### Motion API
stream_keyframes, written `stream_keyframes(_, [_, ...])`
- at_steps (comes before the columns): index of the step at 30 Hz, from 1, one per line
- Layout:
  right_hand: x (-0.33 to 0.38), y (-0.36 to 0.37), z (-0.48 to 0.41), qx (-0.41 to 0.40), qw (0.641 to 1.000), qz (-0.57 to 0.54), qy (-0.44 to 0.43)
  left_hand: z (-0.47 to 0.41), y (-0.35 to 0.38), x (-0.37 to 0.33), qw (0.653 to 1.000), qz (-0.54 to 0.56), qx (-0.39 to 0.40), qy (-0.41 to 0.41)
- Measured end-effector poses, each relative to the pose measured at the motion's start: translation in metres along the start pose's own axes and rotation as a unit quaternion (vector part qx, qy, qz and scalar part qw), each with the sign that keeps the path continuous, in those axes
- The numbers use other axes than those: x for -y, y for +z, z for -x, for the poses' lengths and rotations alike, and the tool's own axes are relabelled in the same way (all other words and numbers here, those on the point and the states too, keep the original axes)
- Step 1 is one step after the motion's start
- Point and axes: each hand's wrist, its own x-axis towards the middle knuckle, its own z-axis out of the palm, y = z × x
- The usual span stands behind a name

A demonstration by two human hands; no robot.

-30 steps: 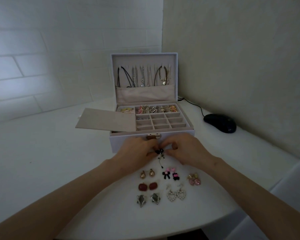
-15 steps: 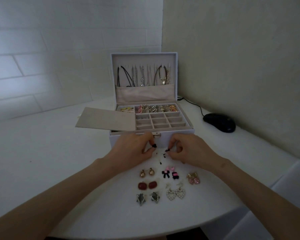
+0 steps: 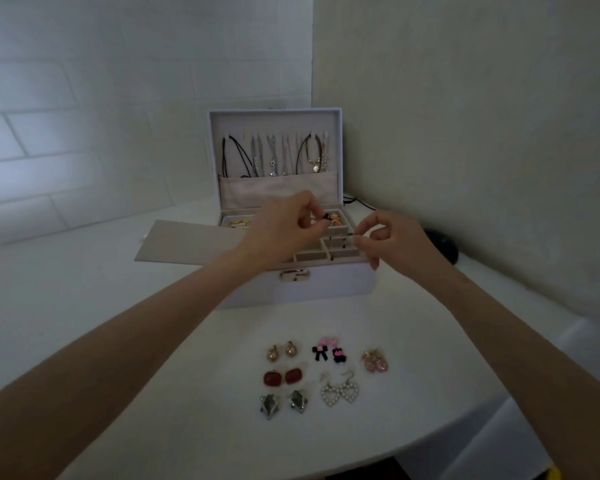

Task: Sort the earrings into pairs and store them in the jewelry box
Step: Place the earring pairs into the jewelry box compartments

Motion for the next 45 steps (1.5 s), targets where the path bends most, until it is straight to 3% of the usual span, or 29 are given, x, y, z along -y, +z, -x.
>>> stream_keyframes(14, [-0.028, -0.004, -0.037, -0.064, 0.994, -0.047, 0.074, -0.066, 0.034, 0.010, 0.994, 0.031, 0.066, -0.081])
stream_keyframes(21, [-0.035, -0.002, -0.041, -0.058, 0.994, -0.054, 0.077, -0.058, 0.038, 0.027, 0.983, -0.120, 0.106, -0.087])
stream_keyframes(27, [-0.034, 0.006, -0.046, -0.050, 0.995, -0.033, 0.077, -0.055, 0.033, 0.028, 0.970, -0.160, 0.149, -0.106])
stream_keyframes(32, [-0.032, 0.011, -0.055, -0.048, 0.996, -0.004, 0.073, -0.051, 0.026, 0.022, 0.980, -0.161, 0.093, -0.067])
stream_keyframes(37, [-0.030, 0.012, -0.064, -0.047, 0.996, 0.037, 0.067, -0.043, 0.027, 0.017, 0.959, -0.200, 0.192, -0.054])
stream_keyframes(42, [-0.029, 0.013, -0.068, -0.050, 0.994, 0.067, 0.064, -0.038, 0.022, 0.019, 0.972, -0.175, 0.151, -0.041])
stream_keyframes(45, [-0.029, 0.011, -0.066, -0.063, 0.994, 0.059, 0.066, -0.037, 0.022, 0.015, 0.971, -0.161, 0.176, 0.001])
